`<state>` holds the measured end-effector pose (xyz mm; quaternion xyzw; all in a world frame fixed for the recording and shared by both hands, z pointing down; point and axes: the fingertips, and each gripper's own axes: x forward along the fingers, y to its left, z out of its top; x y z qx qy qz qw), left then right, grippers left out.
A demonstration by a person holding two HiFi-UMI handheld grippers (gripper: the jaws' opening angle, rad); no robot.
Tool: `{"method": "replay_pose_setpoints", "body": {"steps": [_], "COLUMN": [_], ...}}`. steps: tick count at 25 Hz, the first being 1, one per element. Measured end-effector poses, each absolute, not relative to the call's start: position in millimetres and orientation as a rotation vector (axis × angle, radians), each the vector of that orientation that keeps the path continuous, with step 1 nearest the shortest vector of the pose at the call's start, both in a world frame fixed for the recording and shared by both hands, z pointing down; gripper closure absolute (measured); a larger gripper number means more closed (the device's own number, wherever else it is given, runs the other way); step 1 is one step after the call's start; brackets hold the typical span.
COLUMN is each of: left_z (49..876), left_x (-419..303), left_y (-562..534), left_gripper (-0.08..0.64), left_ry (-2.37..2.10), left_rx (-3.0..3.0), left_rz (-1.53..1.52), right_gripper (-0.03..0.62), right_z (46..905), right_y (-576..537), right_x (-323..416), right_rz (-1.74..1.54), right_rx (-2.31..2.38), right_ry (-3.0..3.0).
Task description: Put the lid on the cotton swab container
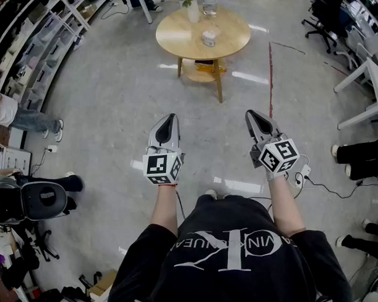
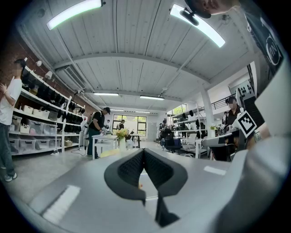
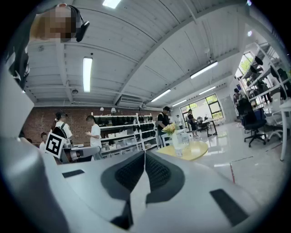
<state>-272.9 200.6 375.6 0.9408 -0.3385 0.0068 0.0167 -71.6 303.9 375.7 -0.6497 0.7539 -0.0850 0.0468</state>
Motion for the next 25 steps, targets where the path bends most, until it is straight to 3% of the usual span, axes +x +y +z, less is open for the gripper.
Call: {"method": "replay_pose_setpoints", "body": {"steps": [25], "left_z": [389.1], "left_x": [-237.5], "left_y": [166.9], "left_gripper": [0.543], "left_ry": [-0.966], "left_rx": [2.945], "left_rz": [0.038], "right_gripper": [0.574], "right_z": [384.5], "right_y": [273.4], "right_x": [-39.2], "right_rz": [-0.236], "right_rx": [-2.023], "right_ry": [2.262]}}
